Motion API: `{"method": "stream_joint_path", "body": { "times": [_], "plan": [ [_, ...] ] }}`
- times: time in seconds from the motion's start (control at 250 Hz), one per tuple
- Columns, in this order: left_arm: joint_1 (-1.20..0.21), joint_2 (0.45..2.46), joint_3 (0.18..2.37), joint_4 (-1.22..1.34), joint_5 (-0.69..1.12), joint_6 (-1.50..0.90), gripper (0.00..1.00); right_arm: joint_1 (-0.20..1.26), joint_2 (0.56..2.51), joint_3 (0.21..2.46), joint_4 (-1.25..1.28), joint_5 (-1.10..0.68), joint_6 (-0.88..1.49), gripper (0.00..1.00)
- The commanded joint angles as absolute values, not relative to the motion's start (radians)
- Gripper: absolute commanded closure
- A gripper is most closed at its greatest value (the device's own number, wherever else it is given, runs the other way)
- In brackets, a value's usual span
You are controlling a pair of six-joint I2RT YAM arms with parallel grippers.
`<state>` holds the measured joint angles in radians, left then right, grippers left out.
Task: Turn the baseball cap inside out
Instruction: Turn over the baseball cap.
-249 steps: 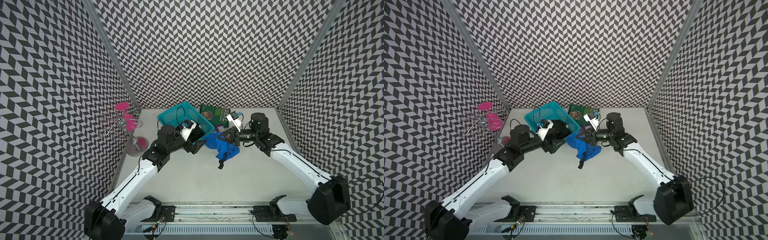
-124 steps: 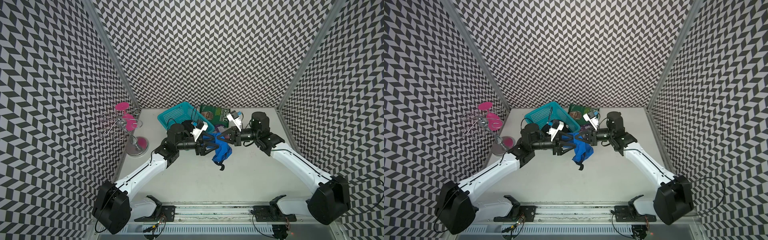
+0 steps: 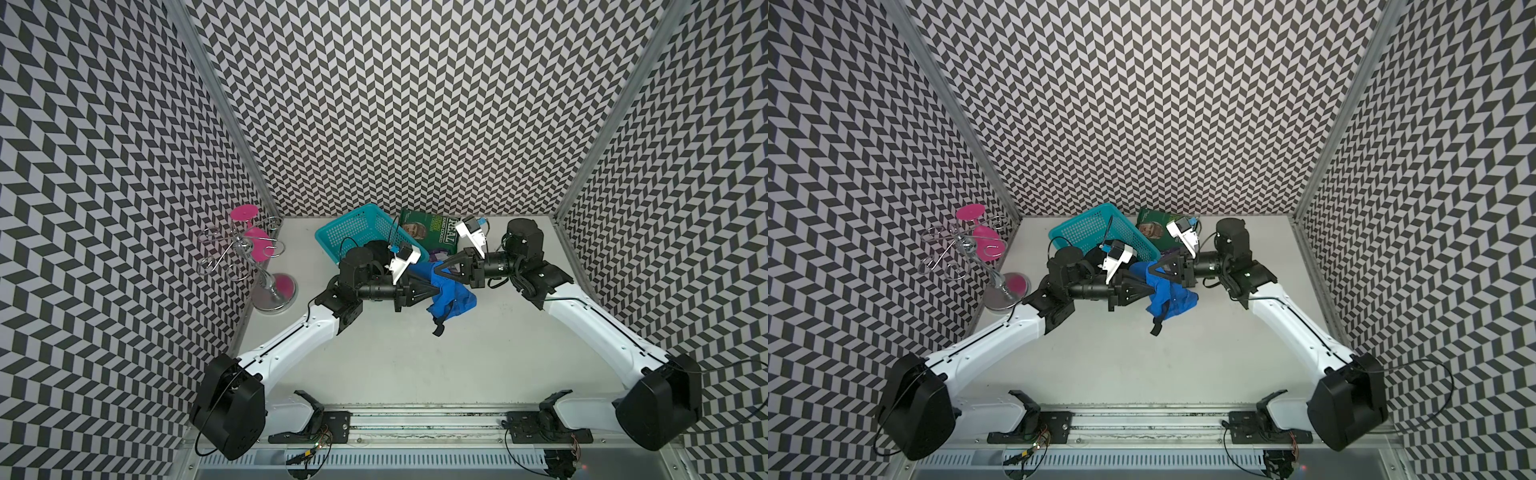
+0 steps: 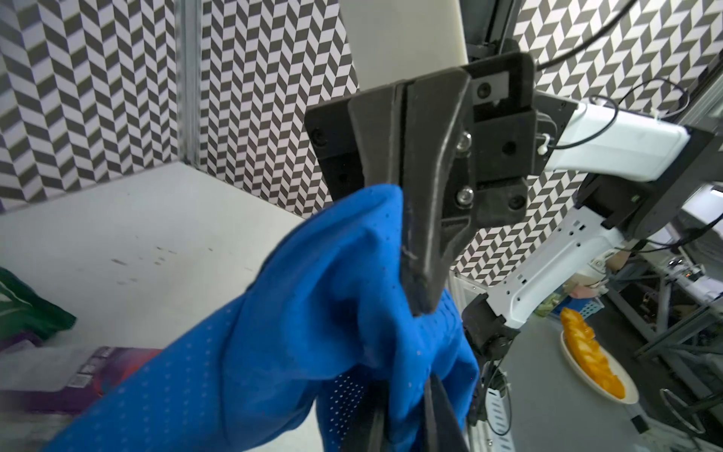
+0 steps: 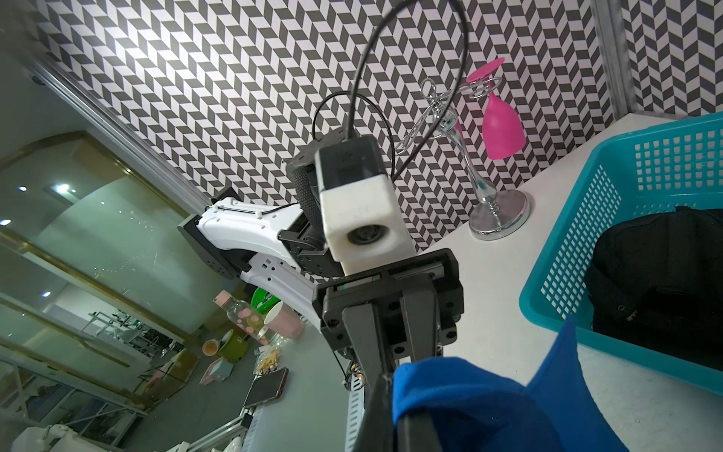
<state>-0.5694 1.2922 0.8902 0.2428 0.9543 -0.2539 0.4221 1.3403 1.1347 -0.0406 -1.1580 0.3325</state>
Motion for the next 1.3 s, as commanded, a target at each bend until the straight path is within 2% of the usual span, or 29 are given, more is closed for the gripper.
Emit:
{"method": "stream_joint_path", "body": {
  "times": [0.0,0.036,0.12,0.176,0.252,0.345,0.517,0.777,0.961,1.298],
  "plan": [
    [-0.575,1.29,0.89,0.331,0.945,-0.294,0.93,0.416,1.312,1.16,-0.021,-1.136,0.312,0.91],
    [-0.575,1.284,0.883,0.348,0.936,-0.31,1.0,0.415,1.309,1.158,-0.023,-1.118,0.31,0.81],
    [-0.575,1.264,0.857,0.392,0.885,-0.344,1.0,0.406,1.293,1.155,-0.023,-1.063,0.306,0.44],
    [-0.575,1.247,0.84,0.426,0.841,-0.371,1.0,0.399,1.271,1.158,-0.039,-0.981,0.298,0.26],
    [-0.575,1.225,0.827,0.463,0.753,-0.403,1.0,0.396,1.228,1.157,-0.062,-0.856,0.279,0.1],
    [-0.575,1.207,0.812,0.554,0.685,-0.477,1.0,0.396,1.172,1.124,-0.026,-0.769,0.308,0.01],
    [-0.575,1.203,0.788,0.685,0.618,-0.582,1.0,0.398,1.122,1.032,0.102,-0.761,0.469,0.01],
    [-0.575,1.21,0.801,0.686,0.596,-0.6,1.0,0.417,1.107,0.971,0.098,-0.773,0.49,0.08],
    [-0.575,1.219,0.808,0.68,0.601,-0.595,1.0,0.438,1.155,0.976,0.172,-0.852,0.55,0.17],
    [-0.575,1.222,0.813,0.683,0.589,-0.597,1.0,0.451,1.188,0.98,0.243,-0.921,0.599,0.42]
  ]
}}
